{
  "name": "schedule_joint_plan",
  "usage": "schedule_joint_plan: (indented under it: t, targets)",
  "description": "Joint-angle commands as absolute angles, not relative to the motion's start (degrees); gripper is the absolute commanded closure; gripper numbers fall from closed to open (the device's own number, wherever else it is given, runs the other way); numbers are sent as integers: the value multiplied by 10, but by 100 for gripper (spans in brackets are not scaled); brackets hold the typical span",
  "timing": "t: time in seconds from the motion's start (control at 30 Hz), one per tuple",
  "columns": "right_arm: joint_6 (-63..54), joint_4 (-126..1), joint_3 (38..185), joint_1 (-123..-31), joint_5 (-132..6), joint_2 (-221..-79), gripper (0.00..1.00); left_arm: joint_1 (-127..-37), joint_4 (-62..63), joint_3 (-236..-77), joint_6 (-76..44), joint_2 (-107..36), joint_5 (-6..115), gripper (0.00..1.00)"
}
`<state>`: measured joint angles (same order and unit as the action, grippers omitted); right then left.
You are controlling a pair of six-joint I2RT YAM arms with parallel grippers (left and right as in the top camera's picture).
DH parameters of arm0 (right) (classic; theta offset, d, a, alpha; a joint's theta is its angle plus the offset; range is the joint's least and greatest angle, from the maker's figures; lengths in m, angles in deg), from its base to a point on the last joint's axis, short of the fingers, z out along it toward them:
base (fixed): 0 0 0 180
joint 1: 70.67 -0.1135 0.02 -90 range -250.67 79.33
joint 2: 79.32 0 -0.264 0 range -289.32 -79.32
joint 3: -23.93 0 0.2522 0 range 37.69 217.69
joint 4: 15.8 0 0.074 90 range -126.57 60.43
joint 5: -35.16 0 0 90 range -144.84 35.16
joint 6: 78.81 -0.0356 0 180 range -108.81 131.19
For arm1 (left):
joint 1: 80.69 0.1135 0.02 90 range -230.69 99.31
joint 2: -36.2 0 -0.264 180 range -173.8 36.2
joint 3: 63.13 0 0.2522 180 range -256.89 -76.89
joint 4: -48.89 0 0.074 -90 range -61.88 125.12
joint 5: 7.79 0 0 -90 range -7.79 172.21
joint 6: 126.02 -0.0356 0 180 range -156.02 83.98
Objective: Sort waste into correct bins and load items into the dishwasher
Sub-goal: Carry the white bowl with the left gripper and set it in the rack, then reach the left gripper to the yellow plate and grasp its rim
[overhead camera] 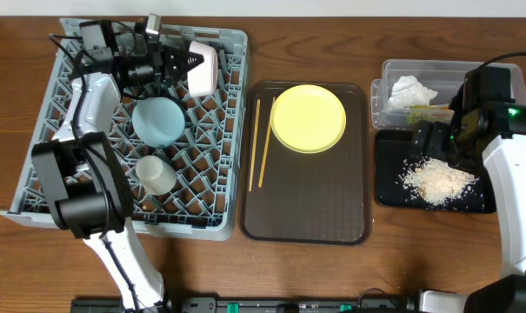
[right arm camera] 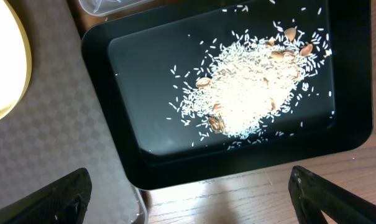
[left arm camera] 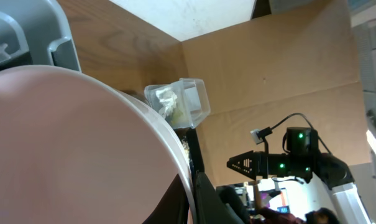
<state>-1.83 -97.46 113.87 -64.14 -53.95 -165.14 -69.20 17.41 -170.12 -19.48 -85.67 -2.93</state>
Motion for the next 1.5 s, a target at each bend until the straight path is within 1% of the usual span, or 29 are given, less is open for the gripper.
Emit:
schedule_joint_plan:
  t: [0.0, 0.27, 0.37, 0.43, 0.47, 0.53, 0.57, 0.63, 0.7, 0.73, 0.77, 0.87, 0.9, 1.1, 1.23, 1.37, 1.47]
  targets:
    - [-18, -975, 1144, -638, -538, -1647, 1, -691, 194, -1703, -159, -875, -54, 94]
    - [-18, -975, 1144, -638, -538, -1647, 1, -681, 209, -1703, -147, -885, -19, 93]
    - [-18, -976, 1144, -638, -538, -1647, 1, -670, 209, -1703, -147, -885, -4, 89]
    - [-18, -976, 1144, -638, -538, -1647, 1, -662, 206, -1703, -147, -885, 5, 83]
    - [-18, -976, 1144, -638, -538, -1647, 1, -658, 206, -1703, -147, -885, 5, 83]
    - [-18, -976, 1144, -638, -538, -1647, 1, -650, 206, -1703, -147, -885, 6, 73]
    - [-18, -976, 1144, -638, -538, -1647, 1, -647, 206, -1703, -147, -885, 7, 69]
    - [-18, -976, 1144, -638, -538, -1647, 1, -641, 205, -1703, -147, -885, 12, 55]
    - [-18, -976, 1144, -638, -538, -1647, 1, -636, 202, -1703, -147, -885, 24, 49]
    - [-18, -977, 1144, -638, -538, -1647, 1, -635, 202, -1703, -147, -885, 29, 41]
    - [-18, -977, 1144, -638, -538, -1647, 1, -633, 200, -1703, -147, -885, 39, 36]
    - [-18, -980, 1144, -638, -538, -1647, 1, -631, 181, -1703, -147, -884, 84, 22]
    - [-18, -981, 1144, -638, -538, -1647, 1, -630, 176, -1703, -147, -884, 99, 19]
    - [-18, -982, 1144, -638, -538, -1647, 1, -626, 171, -1703, -147, -874, 140, 14]
    - [-18, -982, 1144, -638, -538, -1647, 1, -626, 150, -1703, -169, -832, 195, 12]
    - [-19, -981, 1144, -637, -538, -1647, 1, -632, 101, -1703, -202, -764, 268, 11]
    - [-19, -981, 1144, -637, -538, -1647, 1, -649, 47, -1703, -233, -708, 345, 11]
